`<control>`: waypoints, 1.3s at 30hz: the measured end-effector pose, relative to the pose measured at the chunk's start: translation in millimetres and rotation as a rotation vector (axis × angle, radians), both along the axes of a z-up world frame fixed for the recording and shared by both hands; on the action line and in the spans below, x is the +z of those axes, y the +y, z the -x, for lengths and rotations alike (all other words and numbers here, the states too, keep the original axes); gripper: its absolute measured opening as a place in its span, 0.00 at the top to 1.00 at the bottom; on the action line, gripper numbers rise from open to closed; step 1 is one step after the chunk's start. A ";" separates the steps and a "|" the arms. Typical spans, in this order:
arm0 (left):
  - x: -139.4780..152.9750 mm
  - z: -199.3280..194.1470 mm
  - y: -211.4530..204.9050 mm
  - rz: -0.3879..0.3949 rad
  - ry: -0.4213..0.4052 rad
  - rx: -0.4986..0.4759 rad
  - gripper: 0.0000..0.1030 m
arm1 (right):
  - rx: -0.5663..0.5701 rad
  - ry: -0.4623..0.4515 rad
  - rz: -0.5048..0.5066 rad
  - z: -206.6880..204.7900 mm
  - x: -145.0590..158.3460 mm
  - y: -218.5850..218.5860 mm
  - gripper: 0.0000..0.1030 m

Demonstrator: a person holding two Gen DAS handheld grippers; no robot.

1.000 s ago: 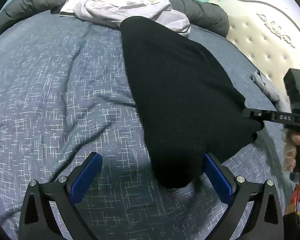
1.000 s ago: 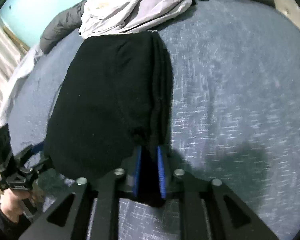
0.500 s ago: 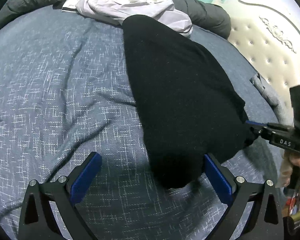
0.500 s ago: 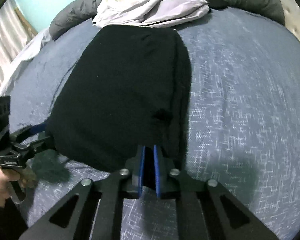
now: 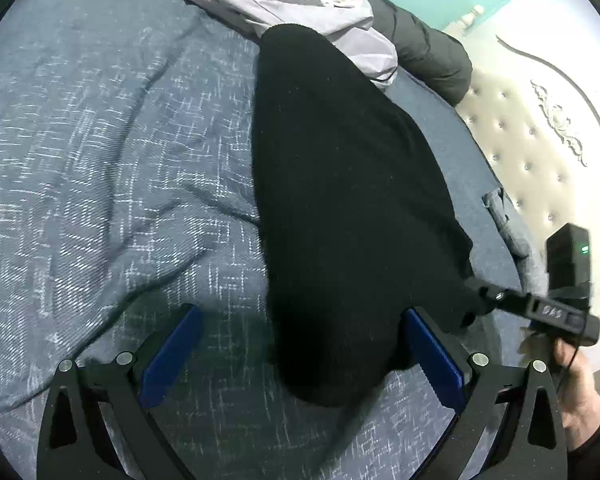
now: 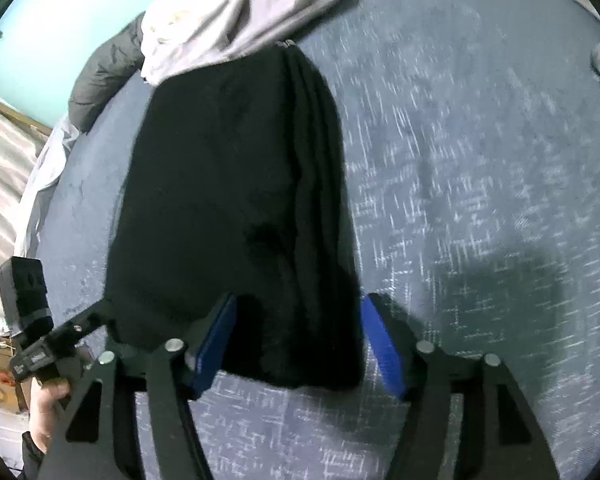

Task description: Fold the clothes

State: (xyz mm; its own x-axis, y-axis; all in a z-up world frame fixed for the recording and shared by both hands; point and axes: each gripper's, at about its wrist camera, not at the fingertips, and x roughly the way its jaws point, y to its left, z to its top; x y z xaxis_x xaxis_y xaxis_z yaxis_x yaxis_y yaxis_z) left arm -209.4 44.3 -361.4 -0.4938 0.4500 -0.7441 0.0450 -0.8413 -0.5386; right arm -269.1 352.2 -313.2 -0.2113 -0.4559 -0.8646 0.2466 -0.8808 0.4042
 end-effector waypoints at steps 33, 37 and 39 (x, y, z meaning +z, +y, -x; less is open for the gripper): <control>-12.4 39.6 5.4 -0.156 -0.064 -0.071 0.26 | 0.123 -0.062 0.128 26.0 -12.8 -14.6 0.54; -9.7 38.2 9.7 -0.137 -0.058 -0.072 0.29 | 0.106 -0.062 0.155 27.9 -14.8 -18.9 0.56; -7.0 36.1 11.8 -0.123 -0.047 -0.069 0.34 | 0.115 -0.042 0.157 25.2 -10.5 -21.5 0.67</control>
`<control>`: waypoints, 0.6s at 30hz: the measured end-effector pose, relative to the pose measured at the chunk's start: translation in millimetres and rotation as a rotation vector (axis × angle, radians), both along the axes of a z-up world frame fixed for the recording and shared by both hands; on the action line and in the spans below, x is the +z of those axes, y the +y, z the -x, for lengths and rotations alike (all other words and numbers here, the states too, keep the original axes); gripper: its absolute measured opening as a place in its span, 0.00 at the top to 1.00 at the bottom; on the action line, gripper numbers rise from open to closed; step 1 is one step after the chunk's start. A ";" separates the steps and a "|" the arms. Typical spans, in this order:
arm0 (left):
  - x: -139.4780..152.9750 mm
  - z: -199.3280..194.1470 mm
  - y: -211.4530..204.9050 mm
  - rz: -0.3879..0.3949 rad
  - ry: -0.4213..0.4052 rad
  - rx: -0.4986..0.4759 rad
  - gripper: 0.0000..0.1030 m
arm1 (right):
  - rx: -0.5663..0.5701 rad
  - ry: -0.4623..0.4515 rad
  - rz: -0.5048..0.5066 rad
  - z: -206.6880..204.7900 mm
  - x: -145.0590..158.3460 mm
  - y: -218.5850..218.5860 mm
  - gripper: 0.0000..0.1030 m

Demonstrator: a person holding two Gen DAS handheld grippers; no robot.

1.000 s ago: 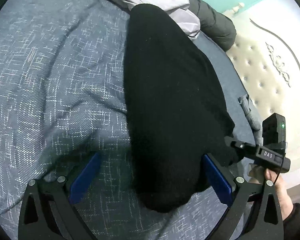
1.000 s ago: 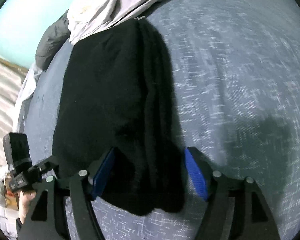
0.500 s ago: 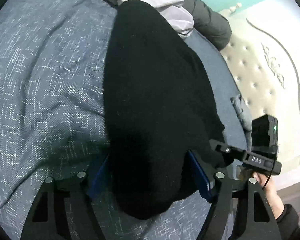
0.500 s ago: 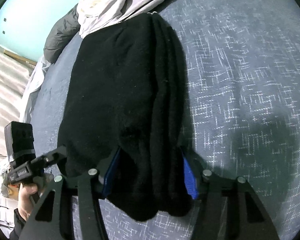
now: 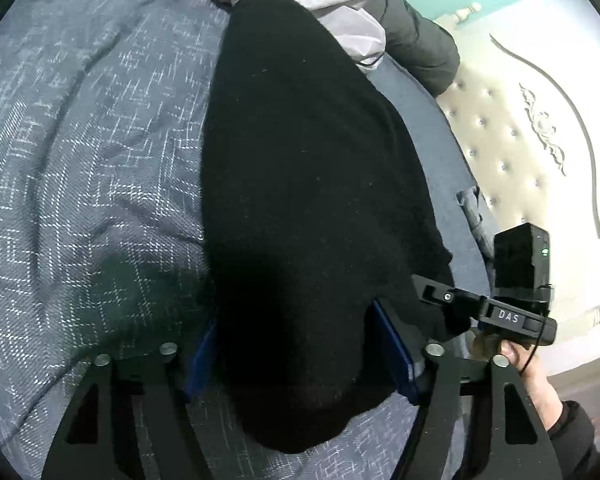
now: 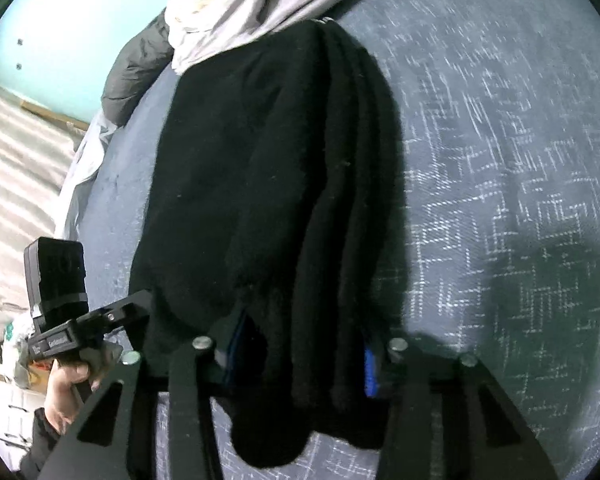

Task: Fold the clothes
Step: 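Grasp the black sweater's end with both grippers and lift it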

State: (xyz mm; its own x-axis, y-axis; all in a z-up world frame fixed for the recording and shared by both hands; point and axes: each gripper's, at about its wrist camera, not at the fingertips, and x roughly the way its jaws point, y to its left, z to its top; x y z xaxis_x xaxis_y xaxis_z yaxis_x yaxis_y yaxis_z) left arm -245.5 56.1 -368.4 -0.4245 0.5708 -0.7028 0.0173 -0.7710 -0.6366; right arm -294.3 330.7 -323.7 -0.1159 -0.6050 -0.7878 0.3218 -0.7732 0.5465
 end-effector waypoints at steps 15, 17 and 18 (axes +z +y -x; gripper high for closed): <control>86.1 -14.9 36.5 0.033 0.136 -0.030 0.52 | 0.039 0.185 0.022 -12.5 88.2 18.6 0.74; 101.0 -20.1 41.0 0.033 0.150 -0.047 0.52 | 0.034 0.198 0.022 -14.6 101.0 27.2 0.74; 109.5 -17.1 44.5 0.032 0.156 -0.055 0.52 | 0.032 0.205 0.022 -16.0 107.5 33.3 0.74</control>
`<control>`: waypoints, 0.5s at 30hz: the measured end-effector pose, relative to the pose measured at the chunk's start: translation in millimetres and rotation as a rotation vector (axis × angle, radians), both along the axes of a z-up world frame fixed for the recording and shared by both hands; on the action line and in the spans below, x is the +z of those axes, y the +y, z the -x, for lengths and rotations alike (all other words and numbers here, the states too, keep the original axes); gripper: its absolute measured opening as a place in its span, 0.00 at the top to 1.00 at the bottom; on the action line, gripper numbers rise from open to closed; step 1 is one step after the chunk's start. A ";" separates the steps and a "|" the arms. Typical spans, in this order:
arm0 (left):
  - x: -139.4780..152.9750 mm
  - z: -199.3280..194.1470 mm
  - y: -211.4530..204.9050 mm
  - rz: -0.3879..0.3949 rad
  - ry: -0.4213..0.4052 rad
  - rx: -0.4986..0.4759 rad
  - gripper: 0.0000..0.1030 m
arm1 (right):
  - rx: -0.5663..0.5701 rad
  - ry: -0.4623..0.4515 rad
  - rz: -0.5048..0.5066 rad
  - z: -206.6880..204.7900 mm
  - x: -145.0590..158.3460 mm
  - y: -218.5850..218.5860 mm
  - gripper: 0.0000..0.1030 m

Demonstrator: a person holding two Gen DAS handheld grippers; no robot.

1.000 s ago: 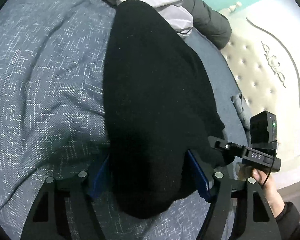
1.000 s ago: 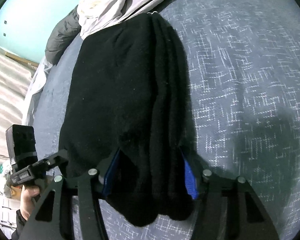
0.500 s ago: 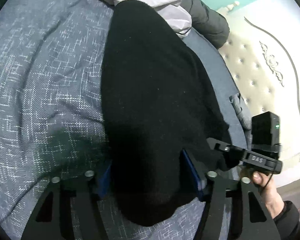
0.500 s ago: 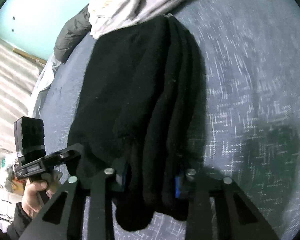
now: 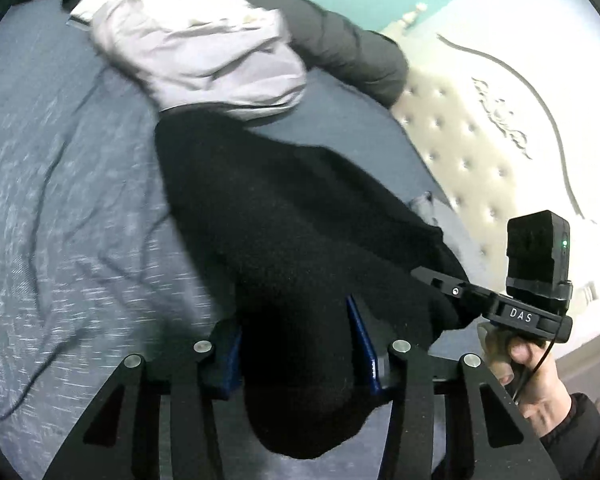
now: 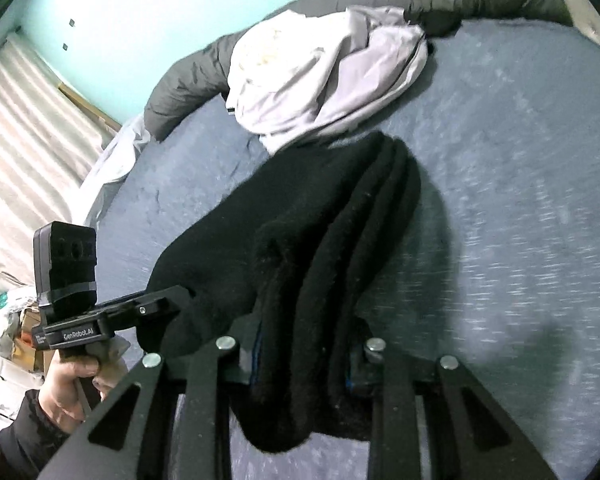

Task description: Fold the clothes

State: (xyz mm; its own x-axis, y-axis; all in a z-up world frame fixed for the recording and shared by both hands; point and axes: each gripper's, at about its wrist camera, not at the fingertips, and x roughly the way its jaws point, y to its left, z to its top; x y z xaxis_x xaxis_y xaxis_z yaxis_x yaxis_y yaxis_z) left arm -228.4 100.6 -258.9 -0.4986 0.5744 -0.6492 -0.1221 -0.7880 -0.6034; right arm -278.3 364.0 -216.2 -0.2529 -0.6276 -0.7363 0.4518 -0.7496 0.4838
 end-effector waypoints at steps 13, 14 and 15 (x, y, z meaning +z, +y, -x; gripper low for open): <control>72.5 16.6 142.3 -0.004 0.079 -0.137 0.52 | -0.093 0.111 -0.009 -15.0 81.7 122.5 0.74; 78.7 19.3 152.8 -0.002 0.085 -0.145 0.52 | -0.099 0.121 -0.011 -13.9 87.4 131.1 0.74; 85.2 22.0 163.5 0.000 0.093 -0.154 0.52 | -0.105 0.130 -0.013 -12.8 93.0 139.8 0.74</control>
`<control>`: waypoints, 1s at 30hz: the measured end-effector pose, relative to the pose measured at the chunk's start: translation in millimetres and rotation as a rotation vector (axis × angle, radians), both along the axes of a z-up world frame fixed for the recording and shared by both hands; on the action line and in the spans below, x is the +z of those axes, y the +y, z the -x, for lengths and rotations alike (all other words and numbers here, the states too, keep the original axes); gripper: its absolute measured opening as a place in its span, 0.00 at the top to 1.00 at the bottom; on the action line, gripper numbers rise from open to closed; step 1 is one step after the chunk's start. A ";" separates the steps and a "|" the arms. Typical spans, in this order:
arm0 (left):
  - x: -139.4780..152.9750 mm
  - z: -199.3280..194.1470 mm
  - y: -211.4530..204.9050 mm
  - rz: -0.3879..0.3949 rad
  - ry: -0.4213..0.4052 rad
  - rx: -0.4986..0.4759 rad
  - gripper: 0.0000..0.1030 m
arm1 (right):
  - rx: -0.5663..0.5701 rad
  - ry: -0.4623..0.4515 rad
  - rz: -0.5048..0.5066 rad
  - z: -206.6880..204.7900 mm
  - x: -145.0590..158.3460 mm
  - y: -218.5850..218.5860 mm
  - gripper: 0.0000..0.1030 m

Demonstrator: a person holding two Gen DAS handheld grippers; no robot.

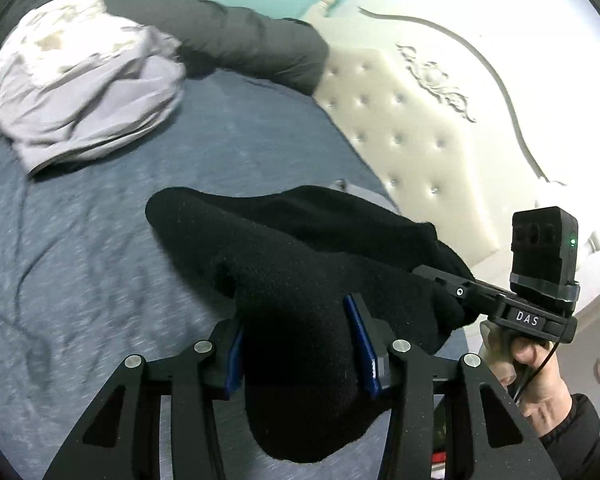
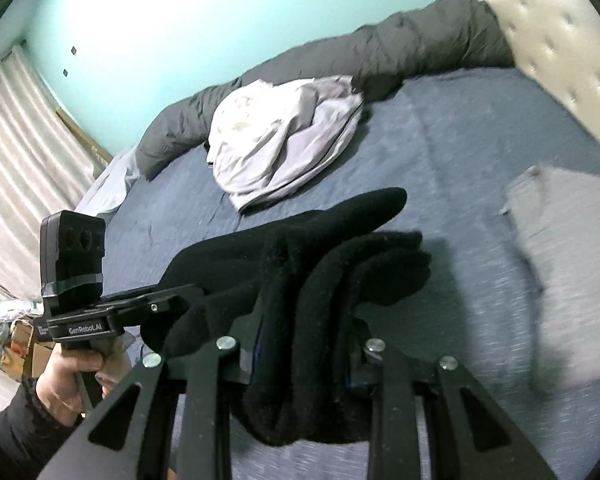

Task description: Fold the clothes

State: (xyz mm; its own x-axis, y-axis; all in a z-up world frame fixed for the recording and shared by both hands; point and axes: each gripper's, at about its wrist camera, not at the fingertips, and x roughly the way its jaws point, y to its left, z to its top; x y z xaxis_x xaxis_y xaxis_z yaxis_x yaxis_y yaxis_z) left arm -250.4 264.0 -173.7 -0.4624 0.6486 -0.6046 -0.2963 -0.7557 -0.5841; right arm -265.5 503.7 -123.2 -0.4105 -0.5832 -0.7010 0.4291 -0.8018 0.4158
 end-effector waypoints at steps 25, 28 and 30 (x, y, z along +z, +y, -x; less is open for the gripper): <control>54.3 120.0 273.9 0.014 0.219 -0.112 0.52 | -0.164 0.288 -0.063 106.8 66.0 228.6 0.74; 15.5 123.8 302.0 0.035 0.177 -0.131 0.52 | -0.204 0.235 -0.065 113.5 27.5 255.0 0.74; -19.4 124.5 315.4 0.029 0.099 -0.144 0.52 | -0.226 0.167 -0.080 116.0 -6.8 269.5 0.74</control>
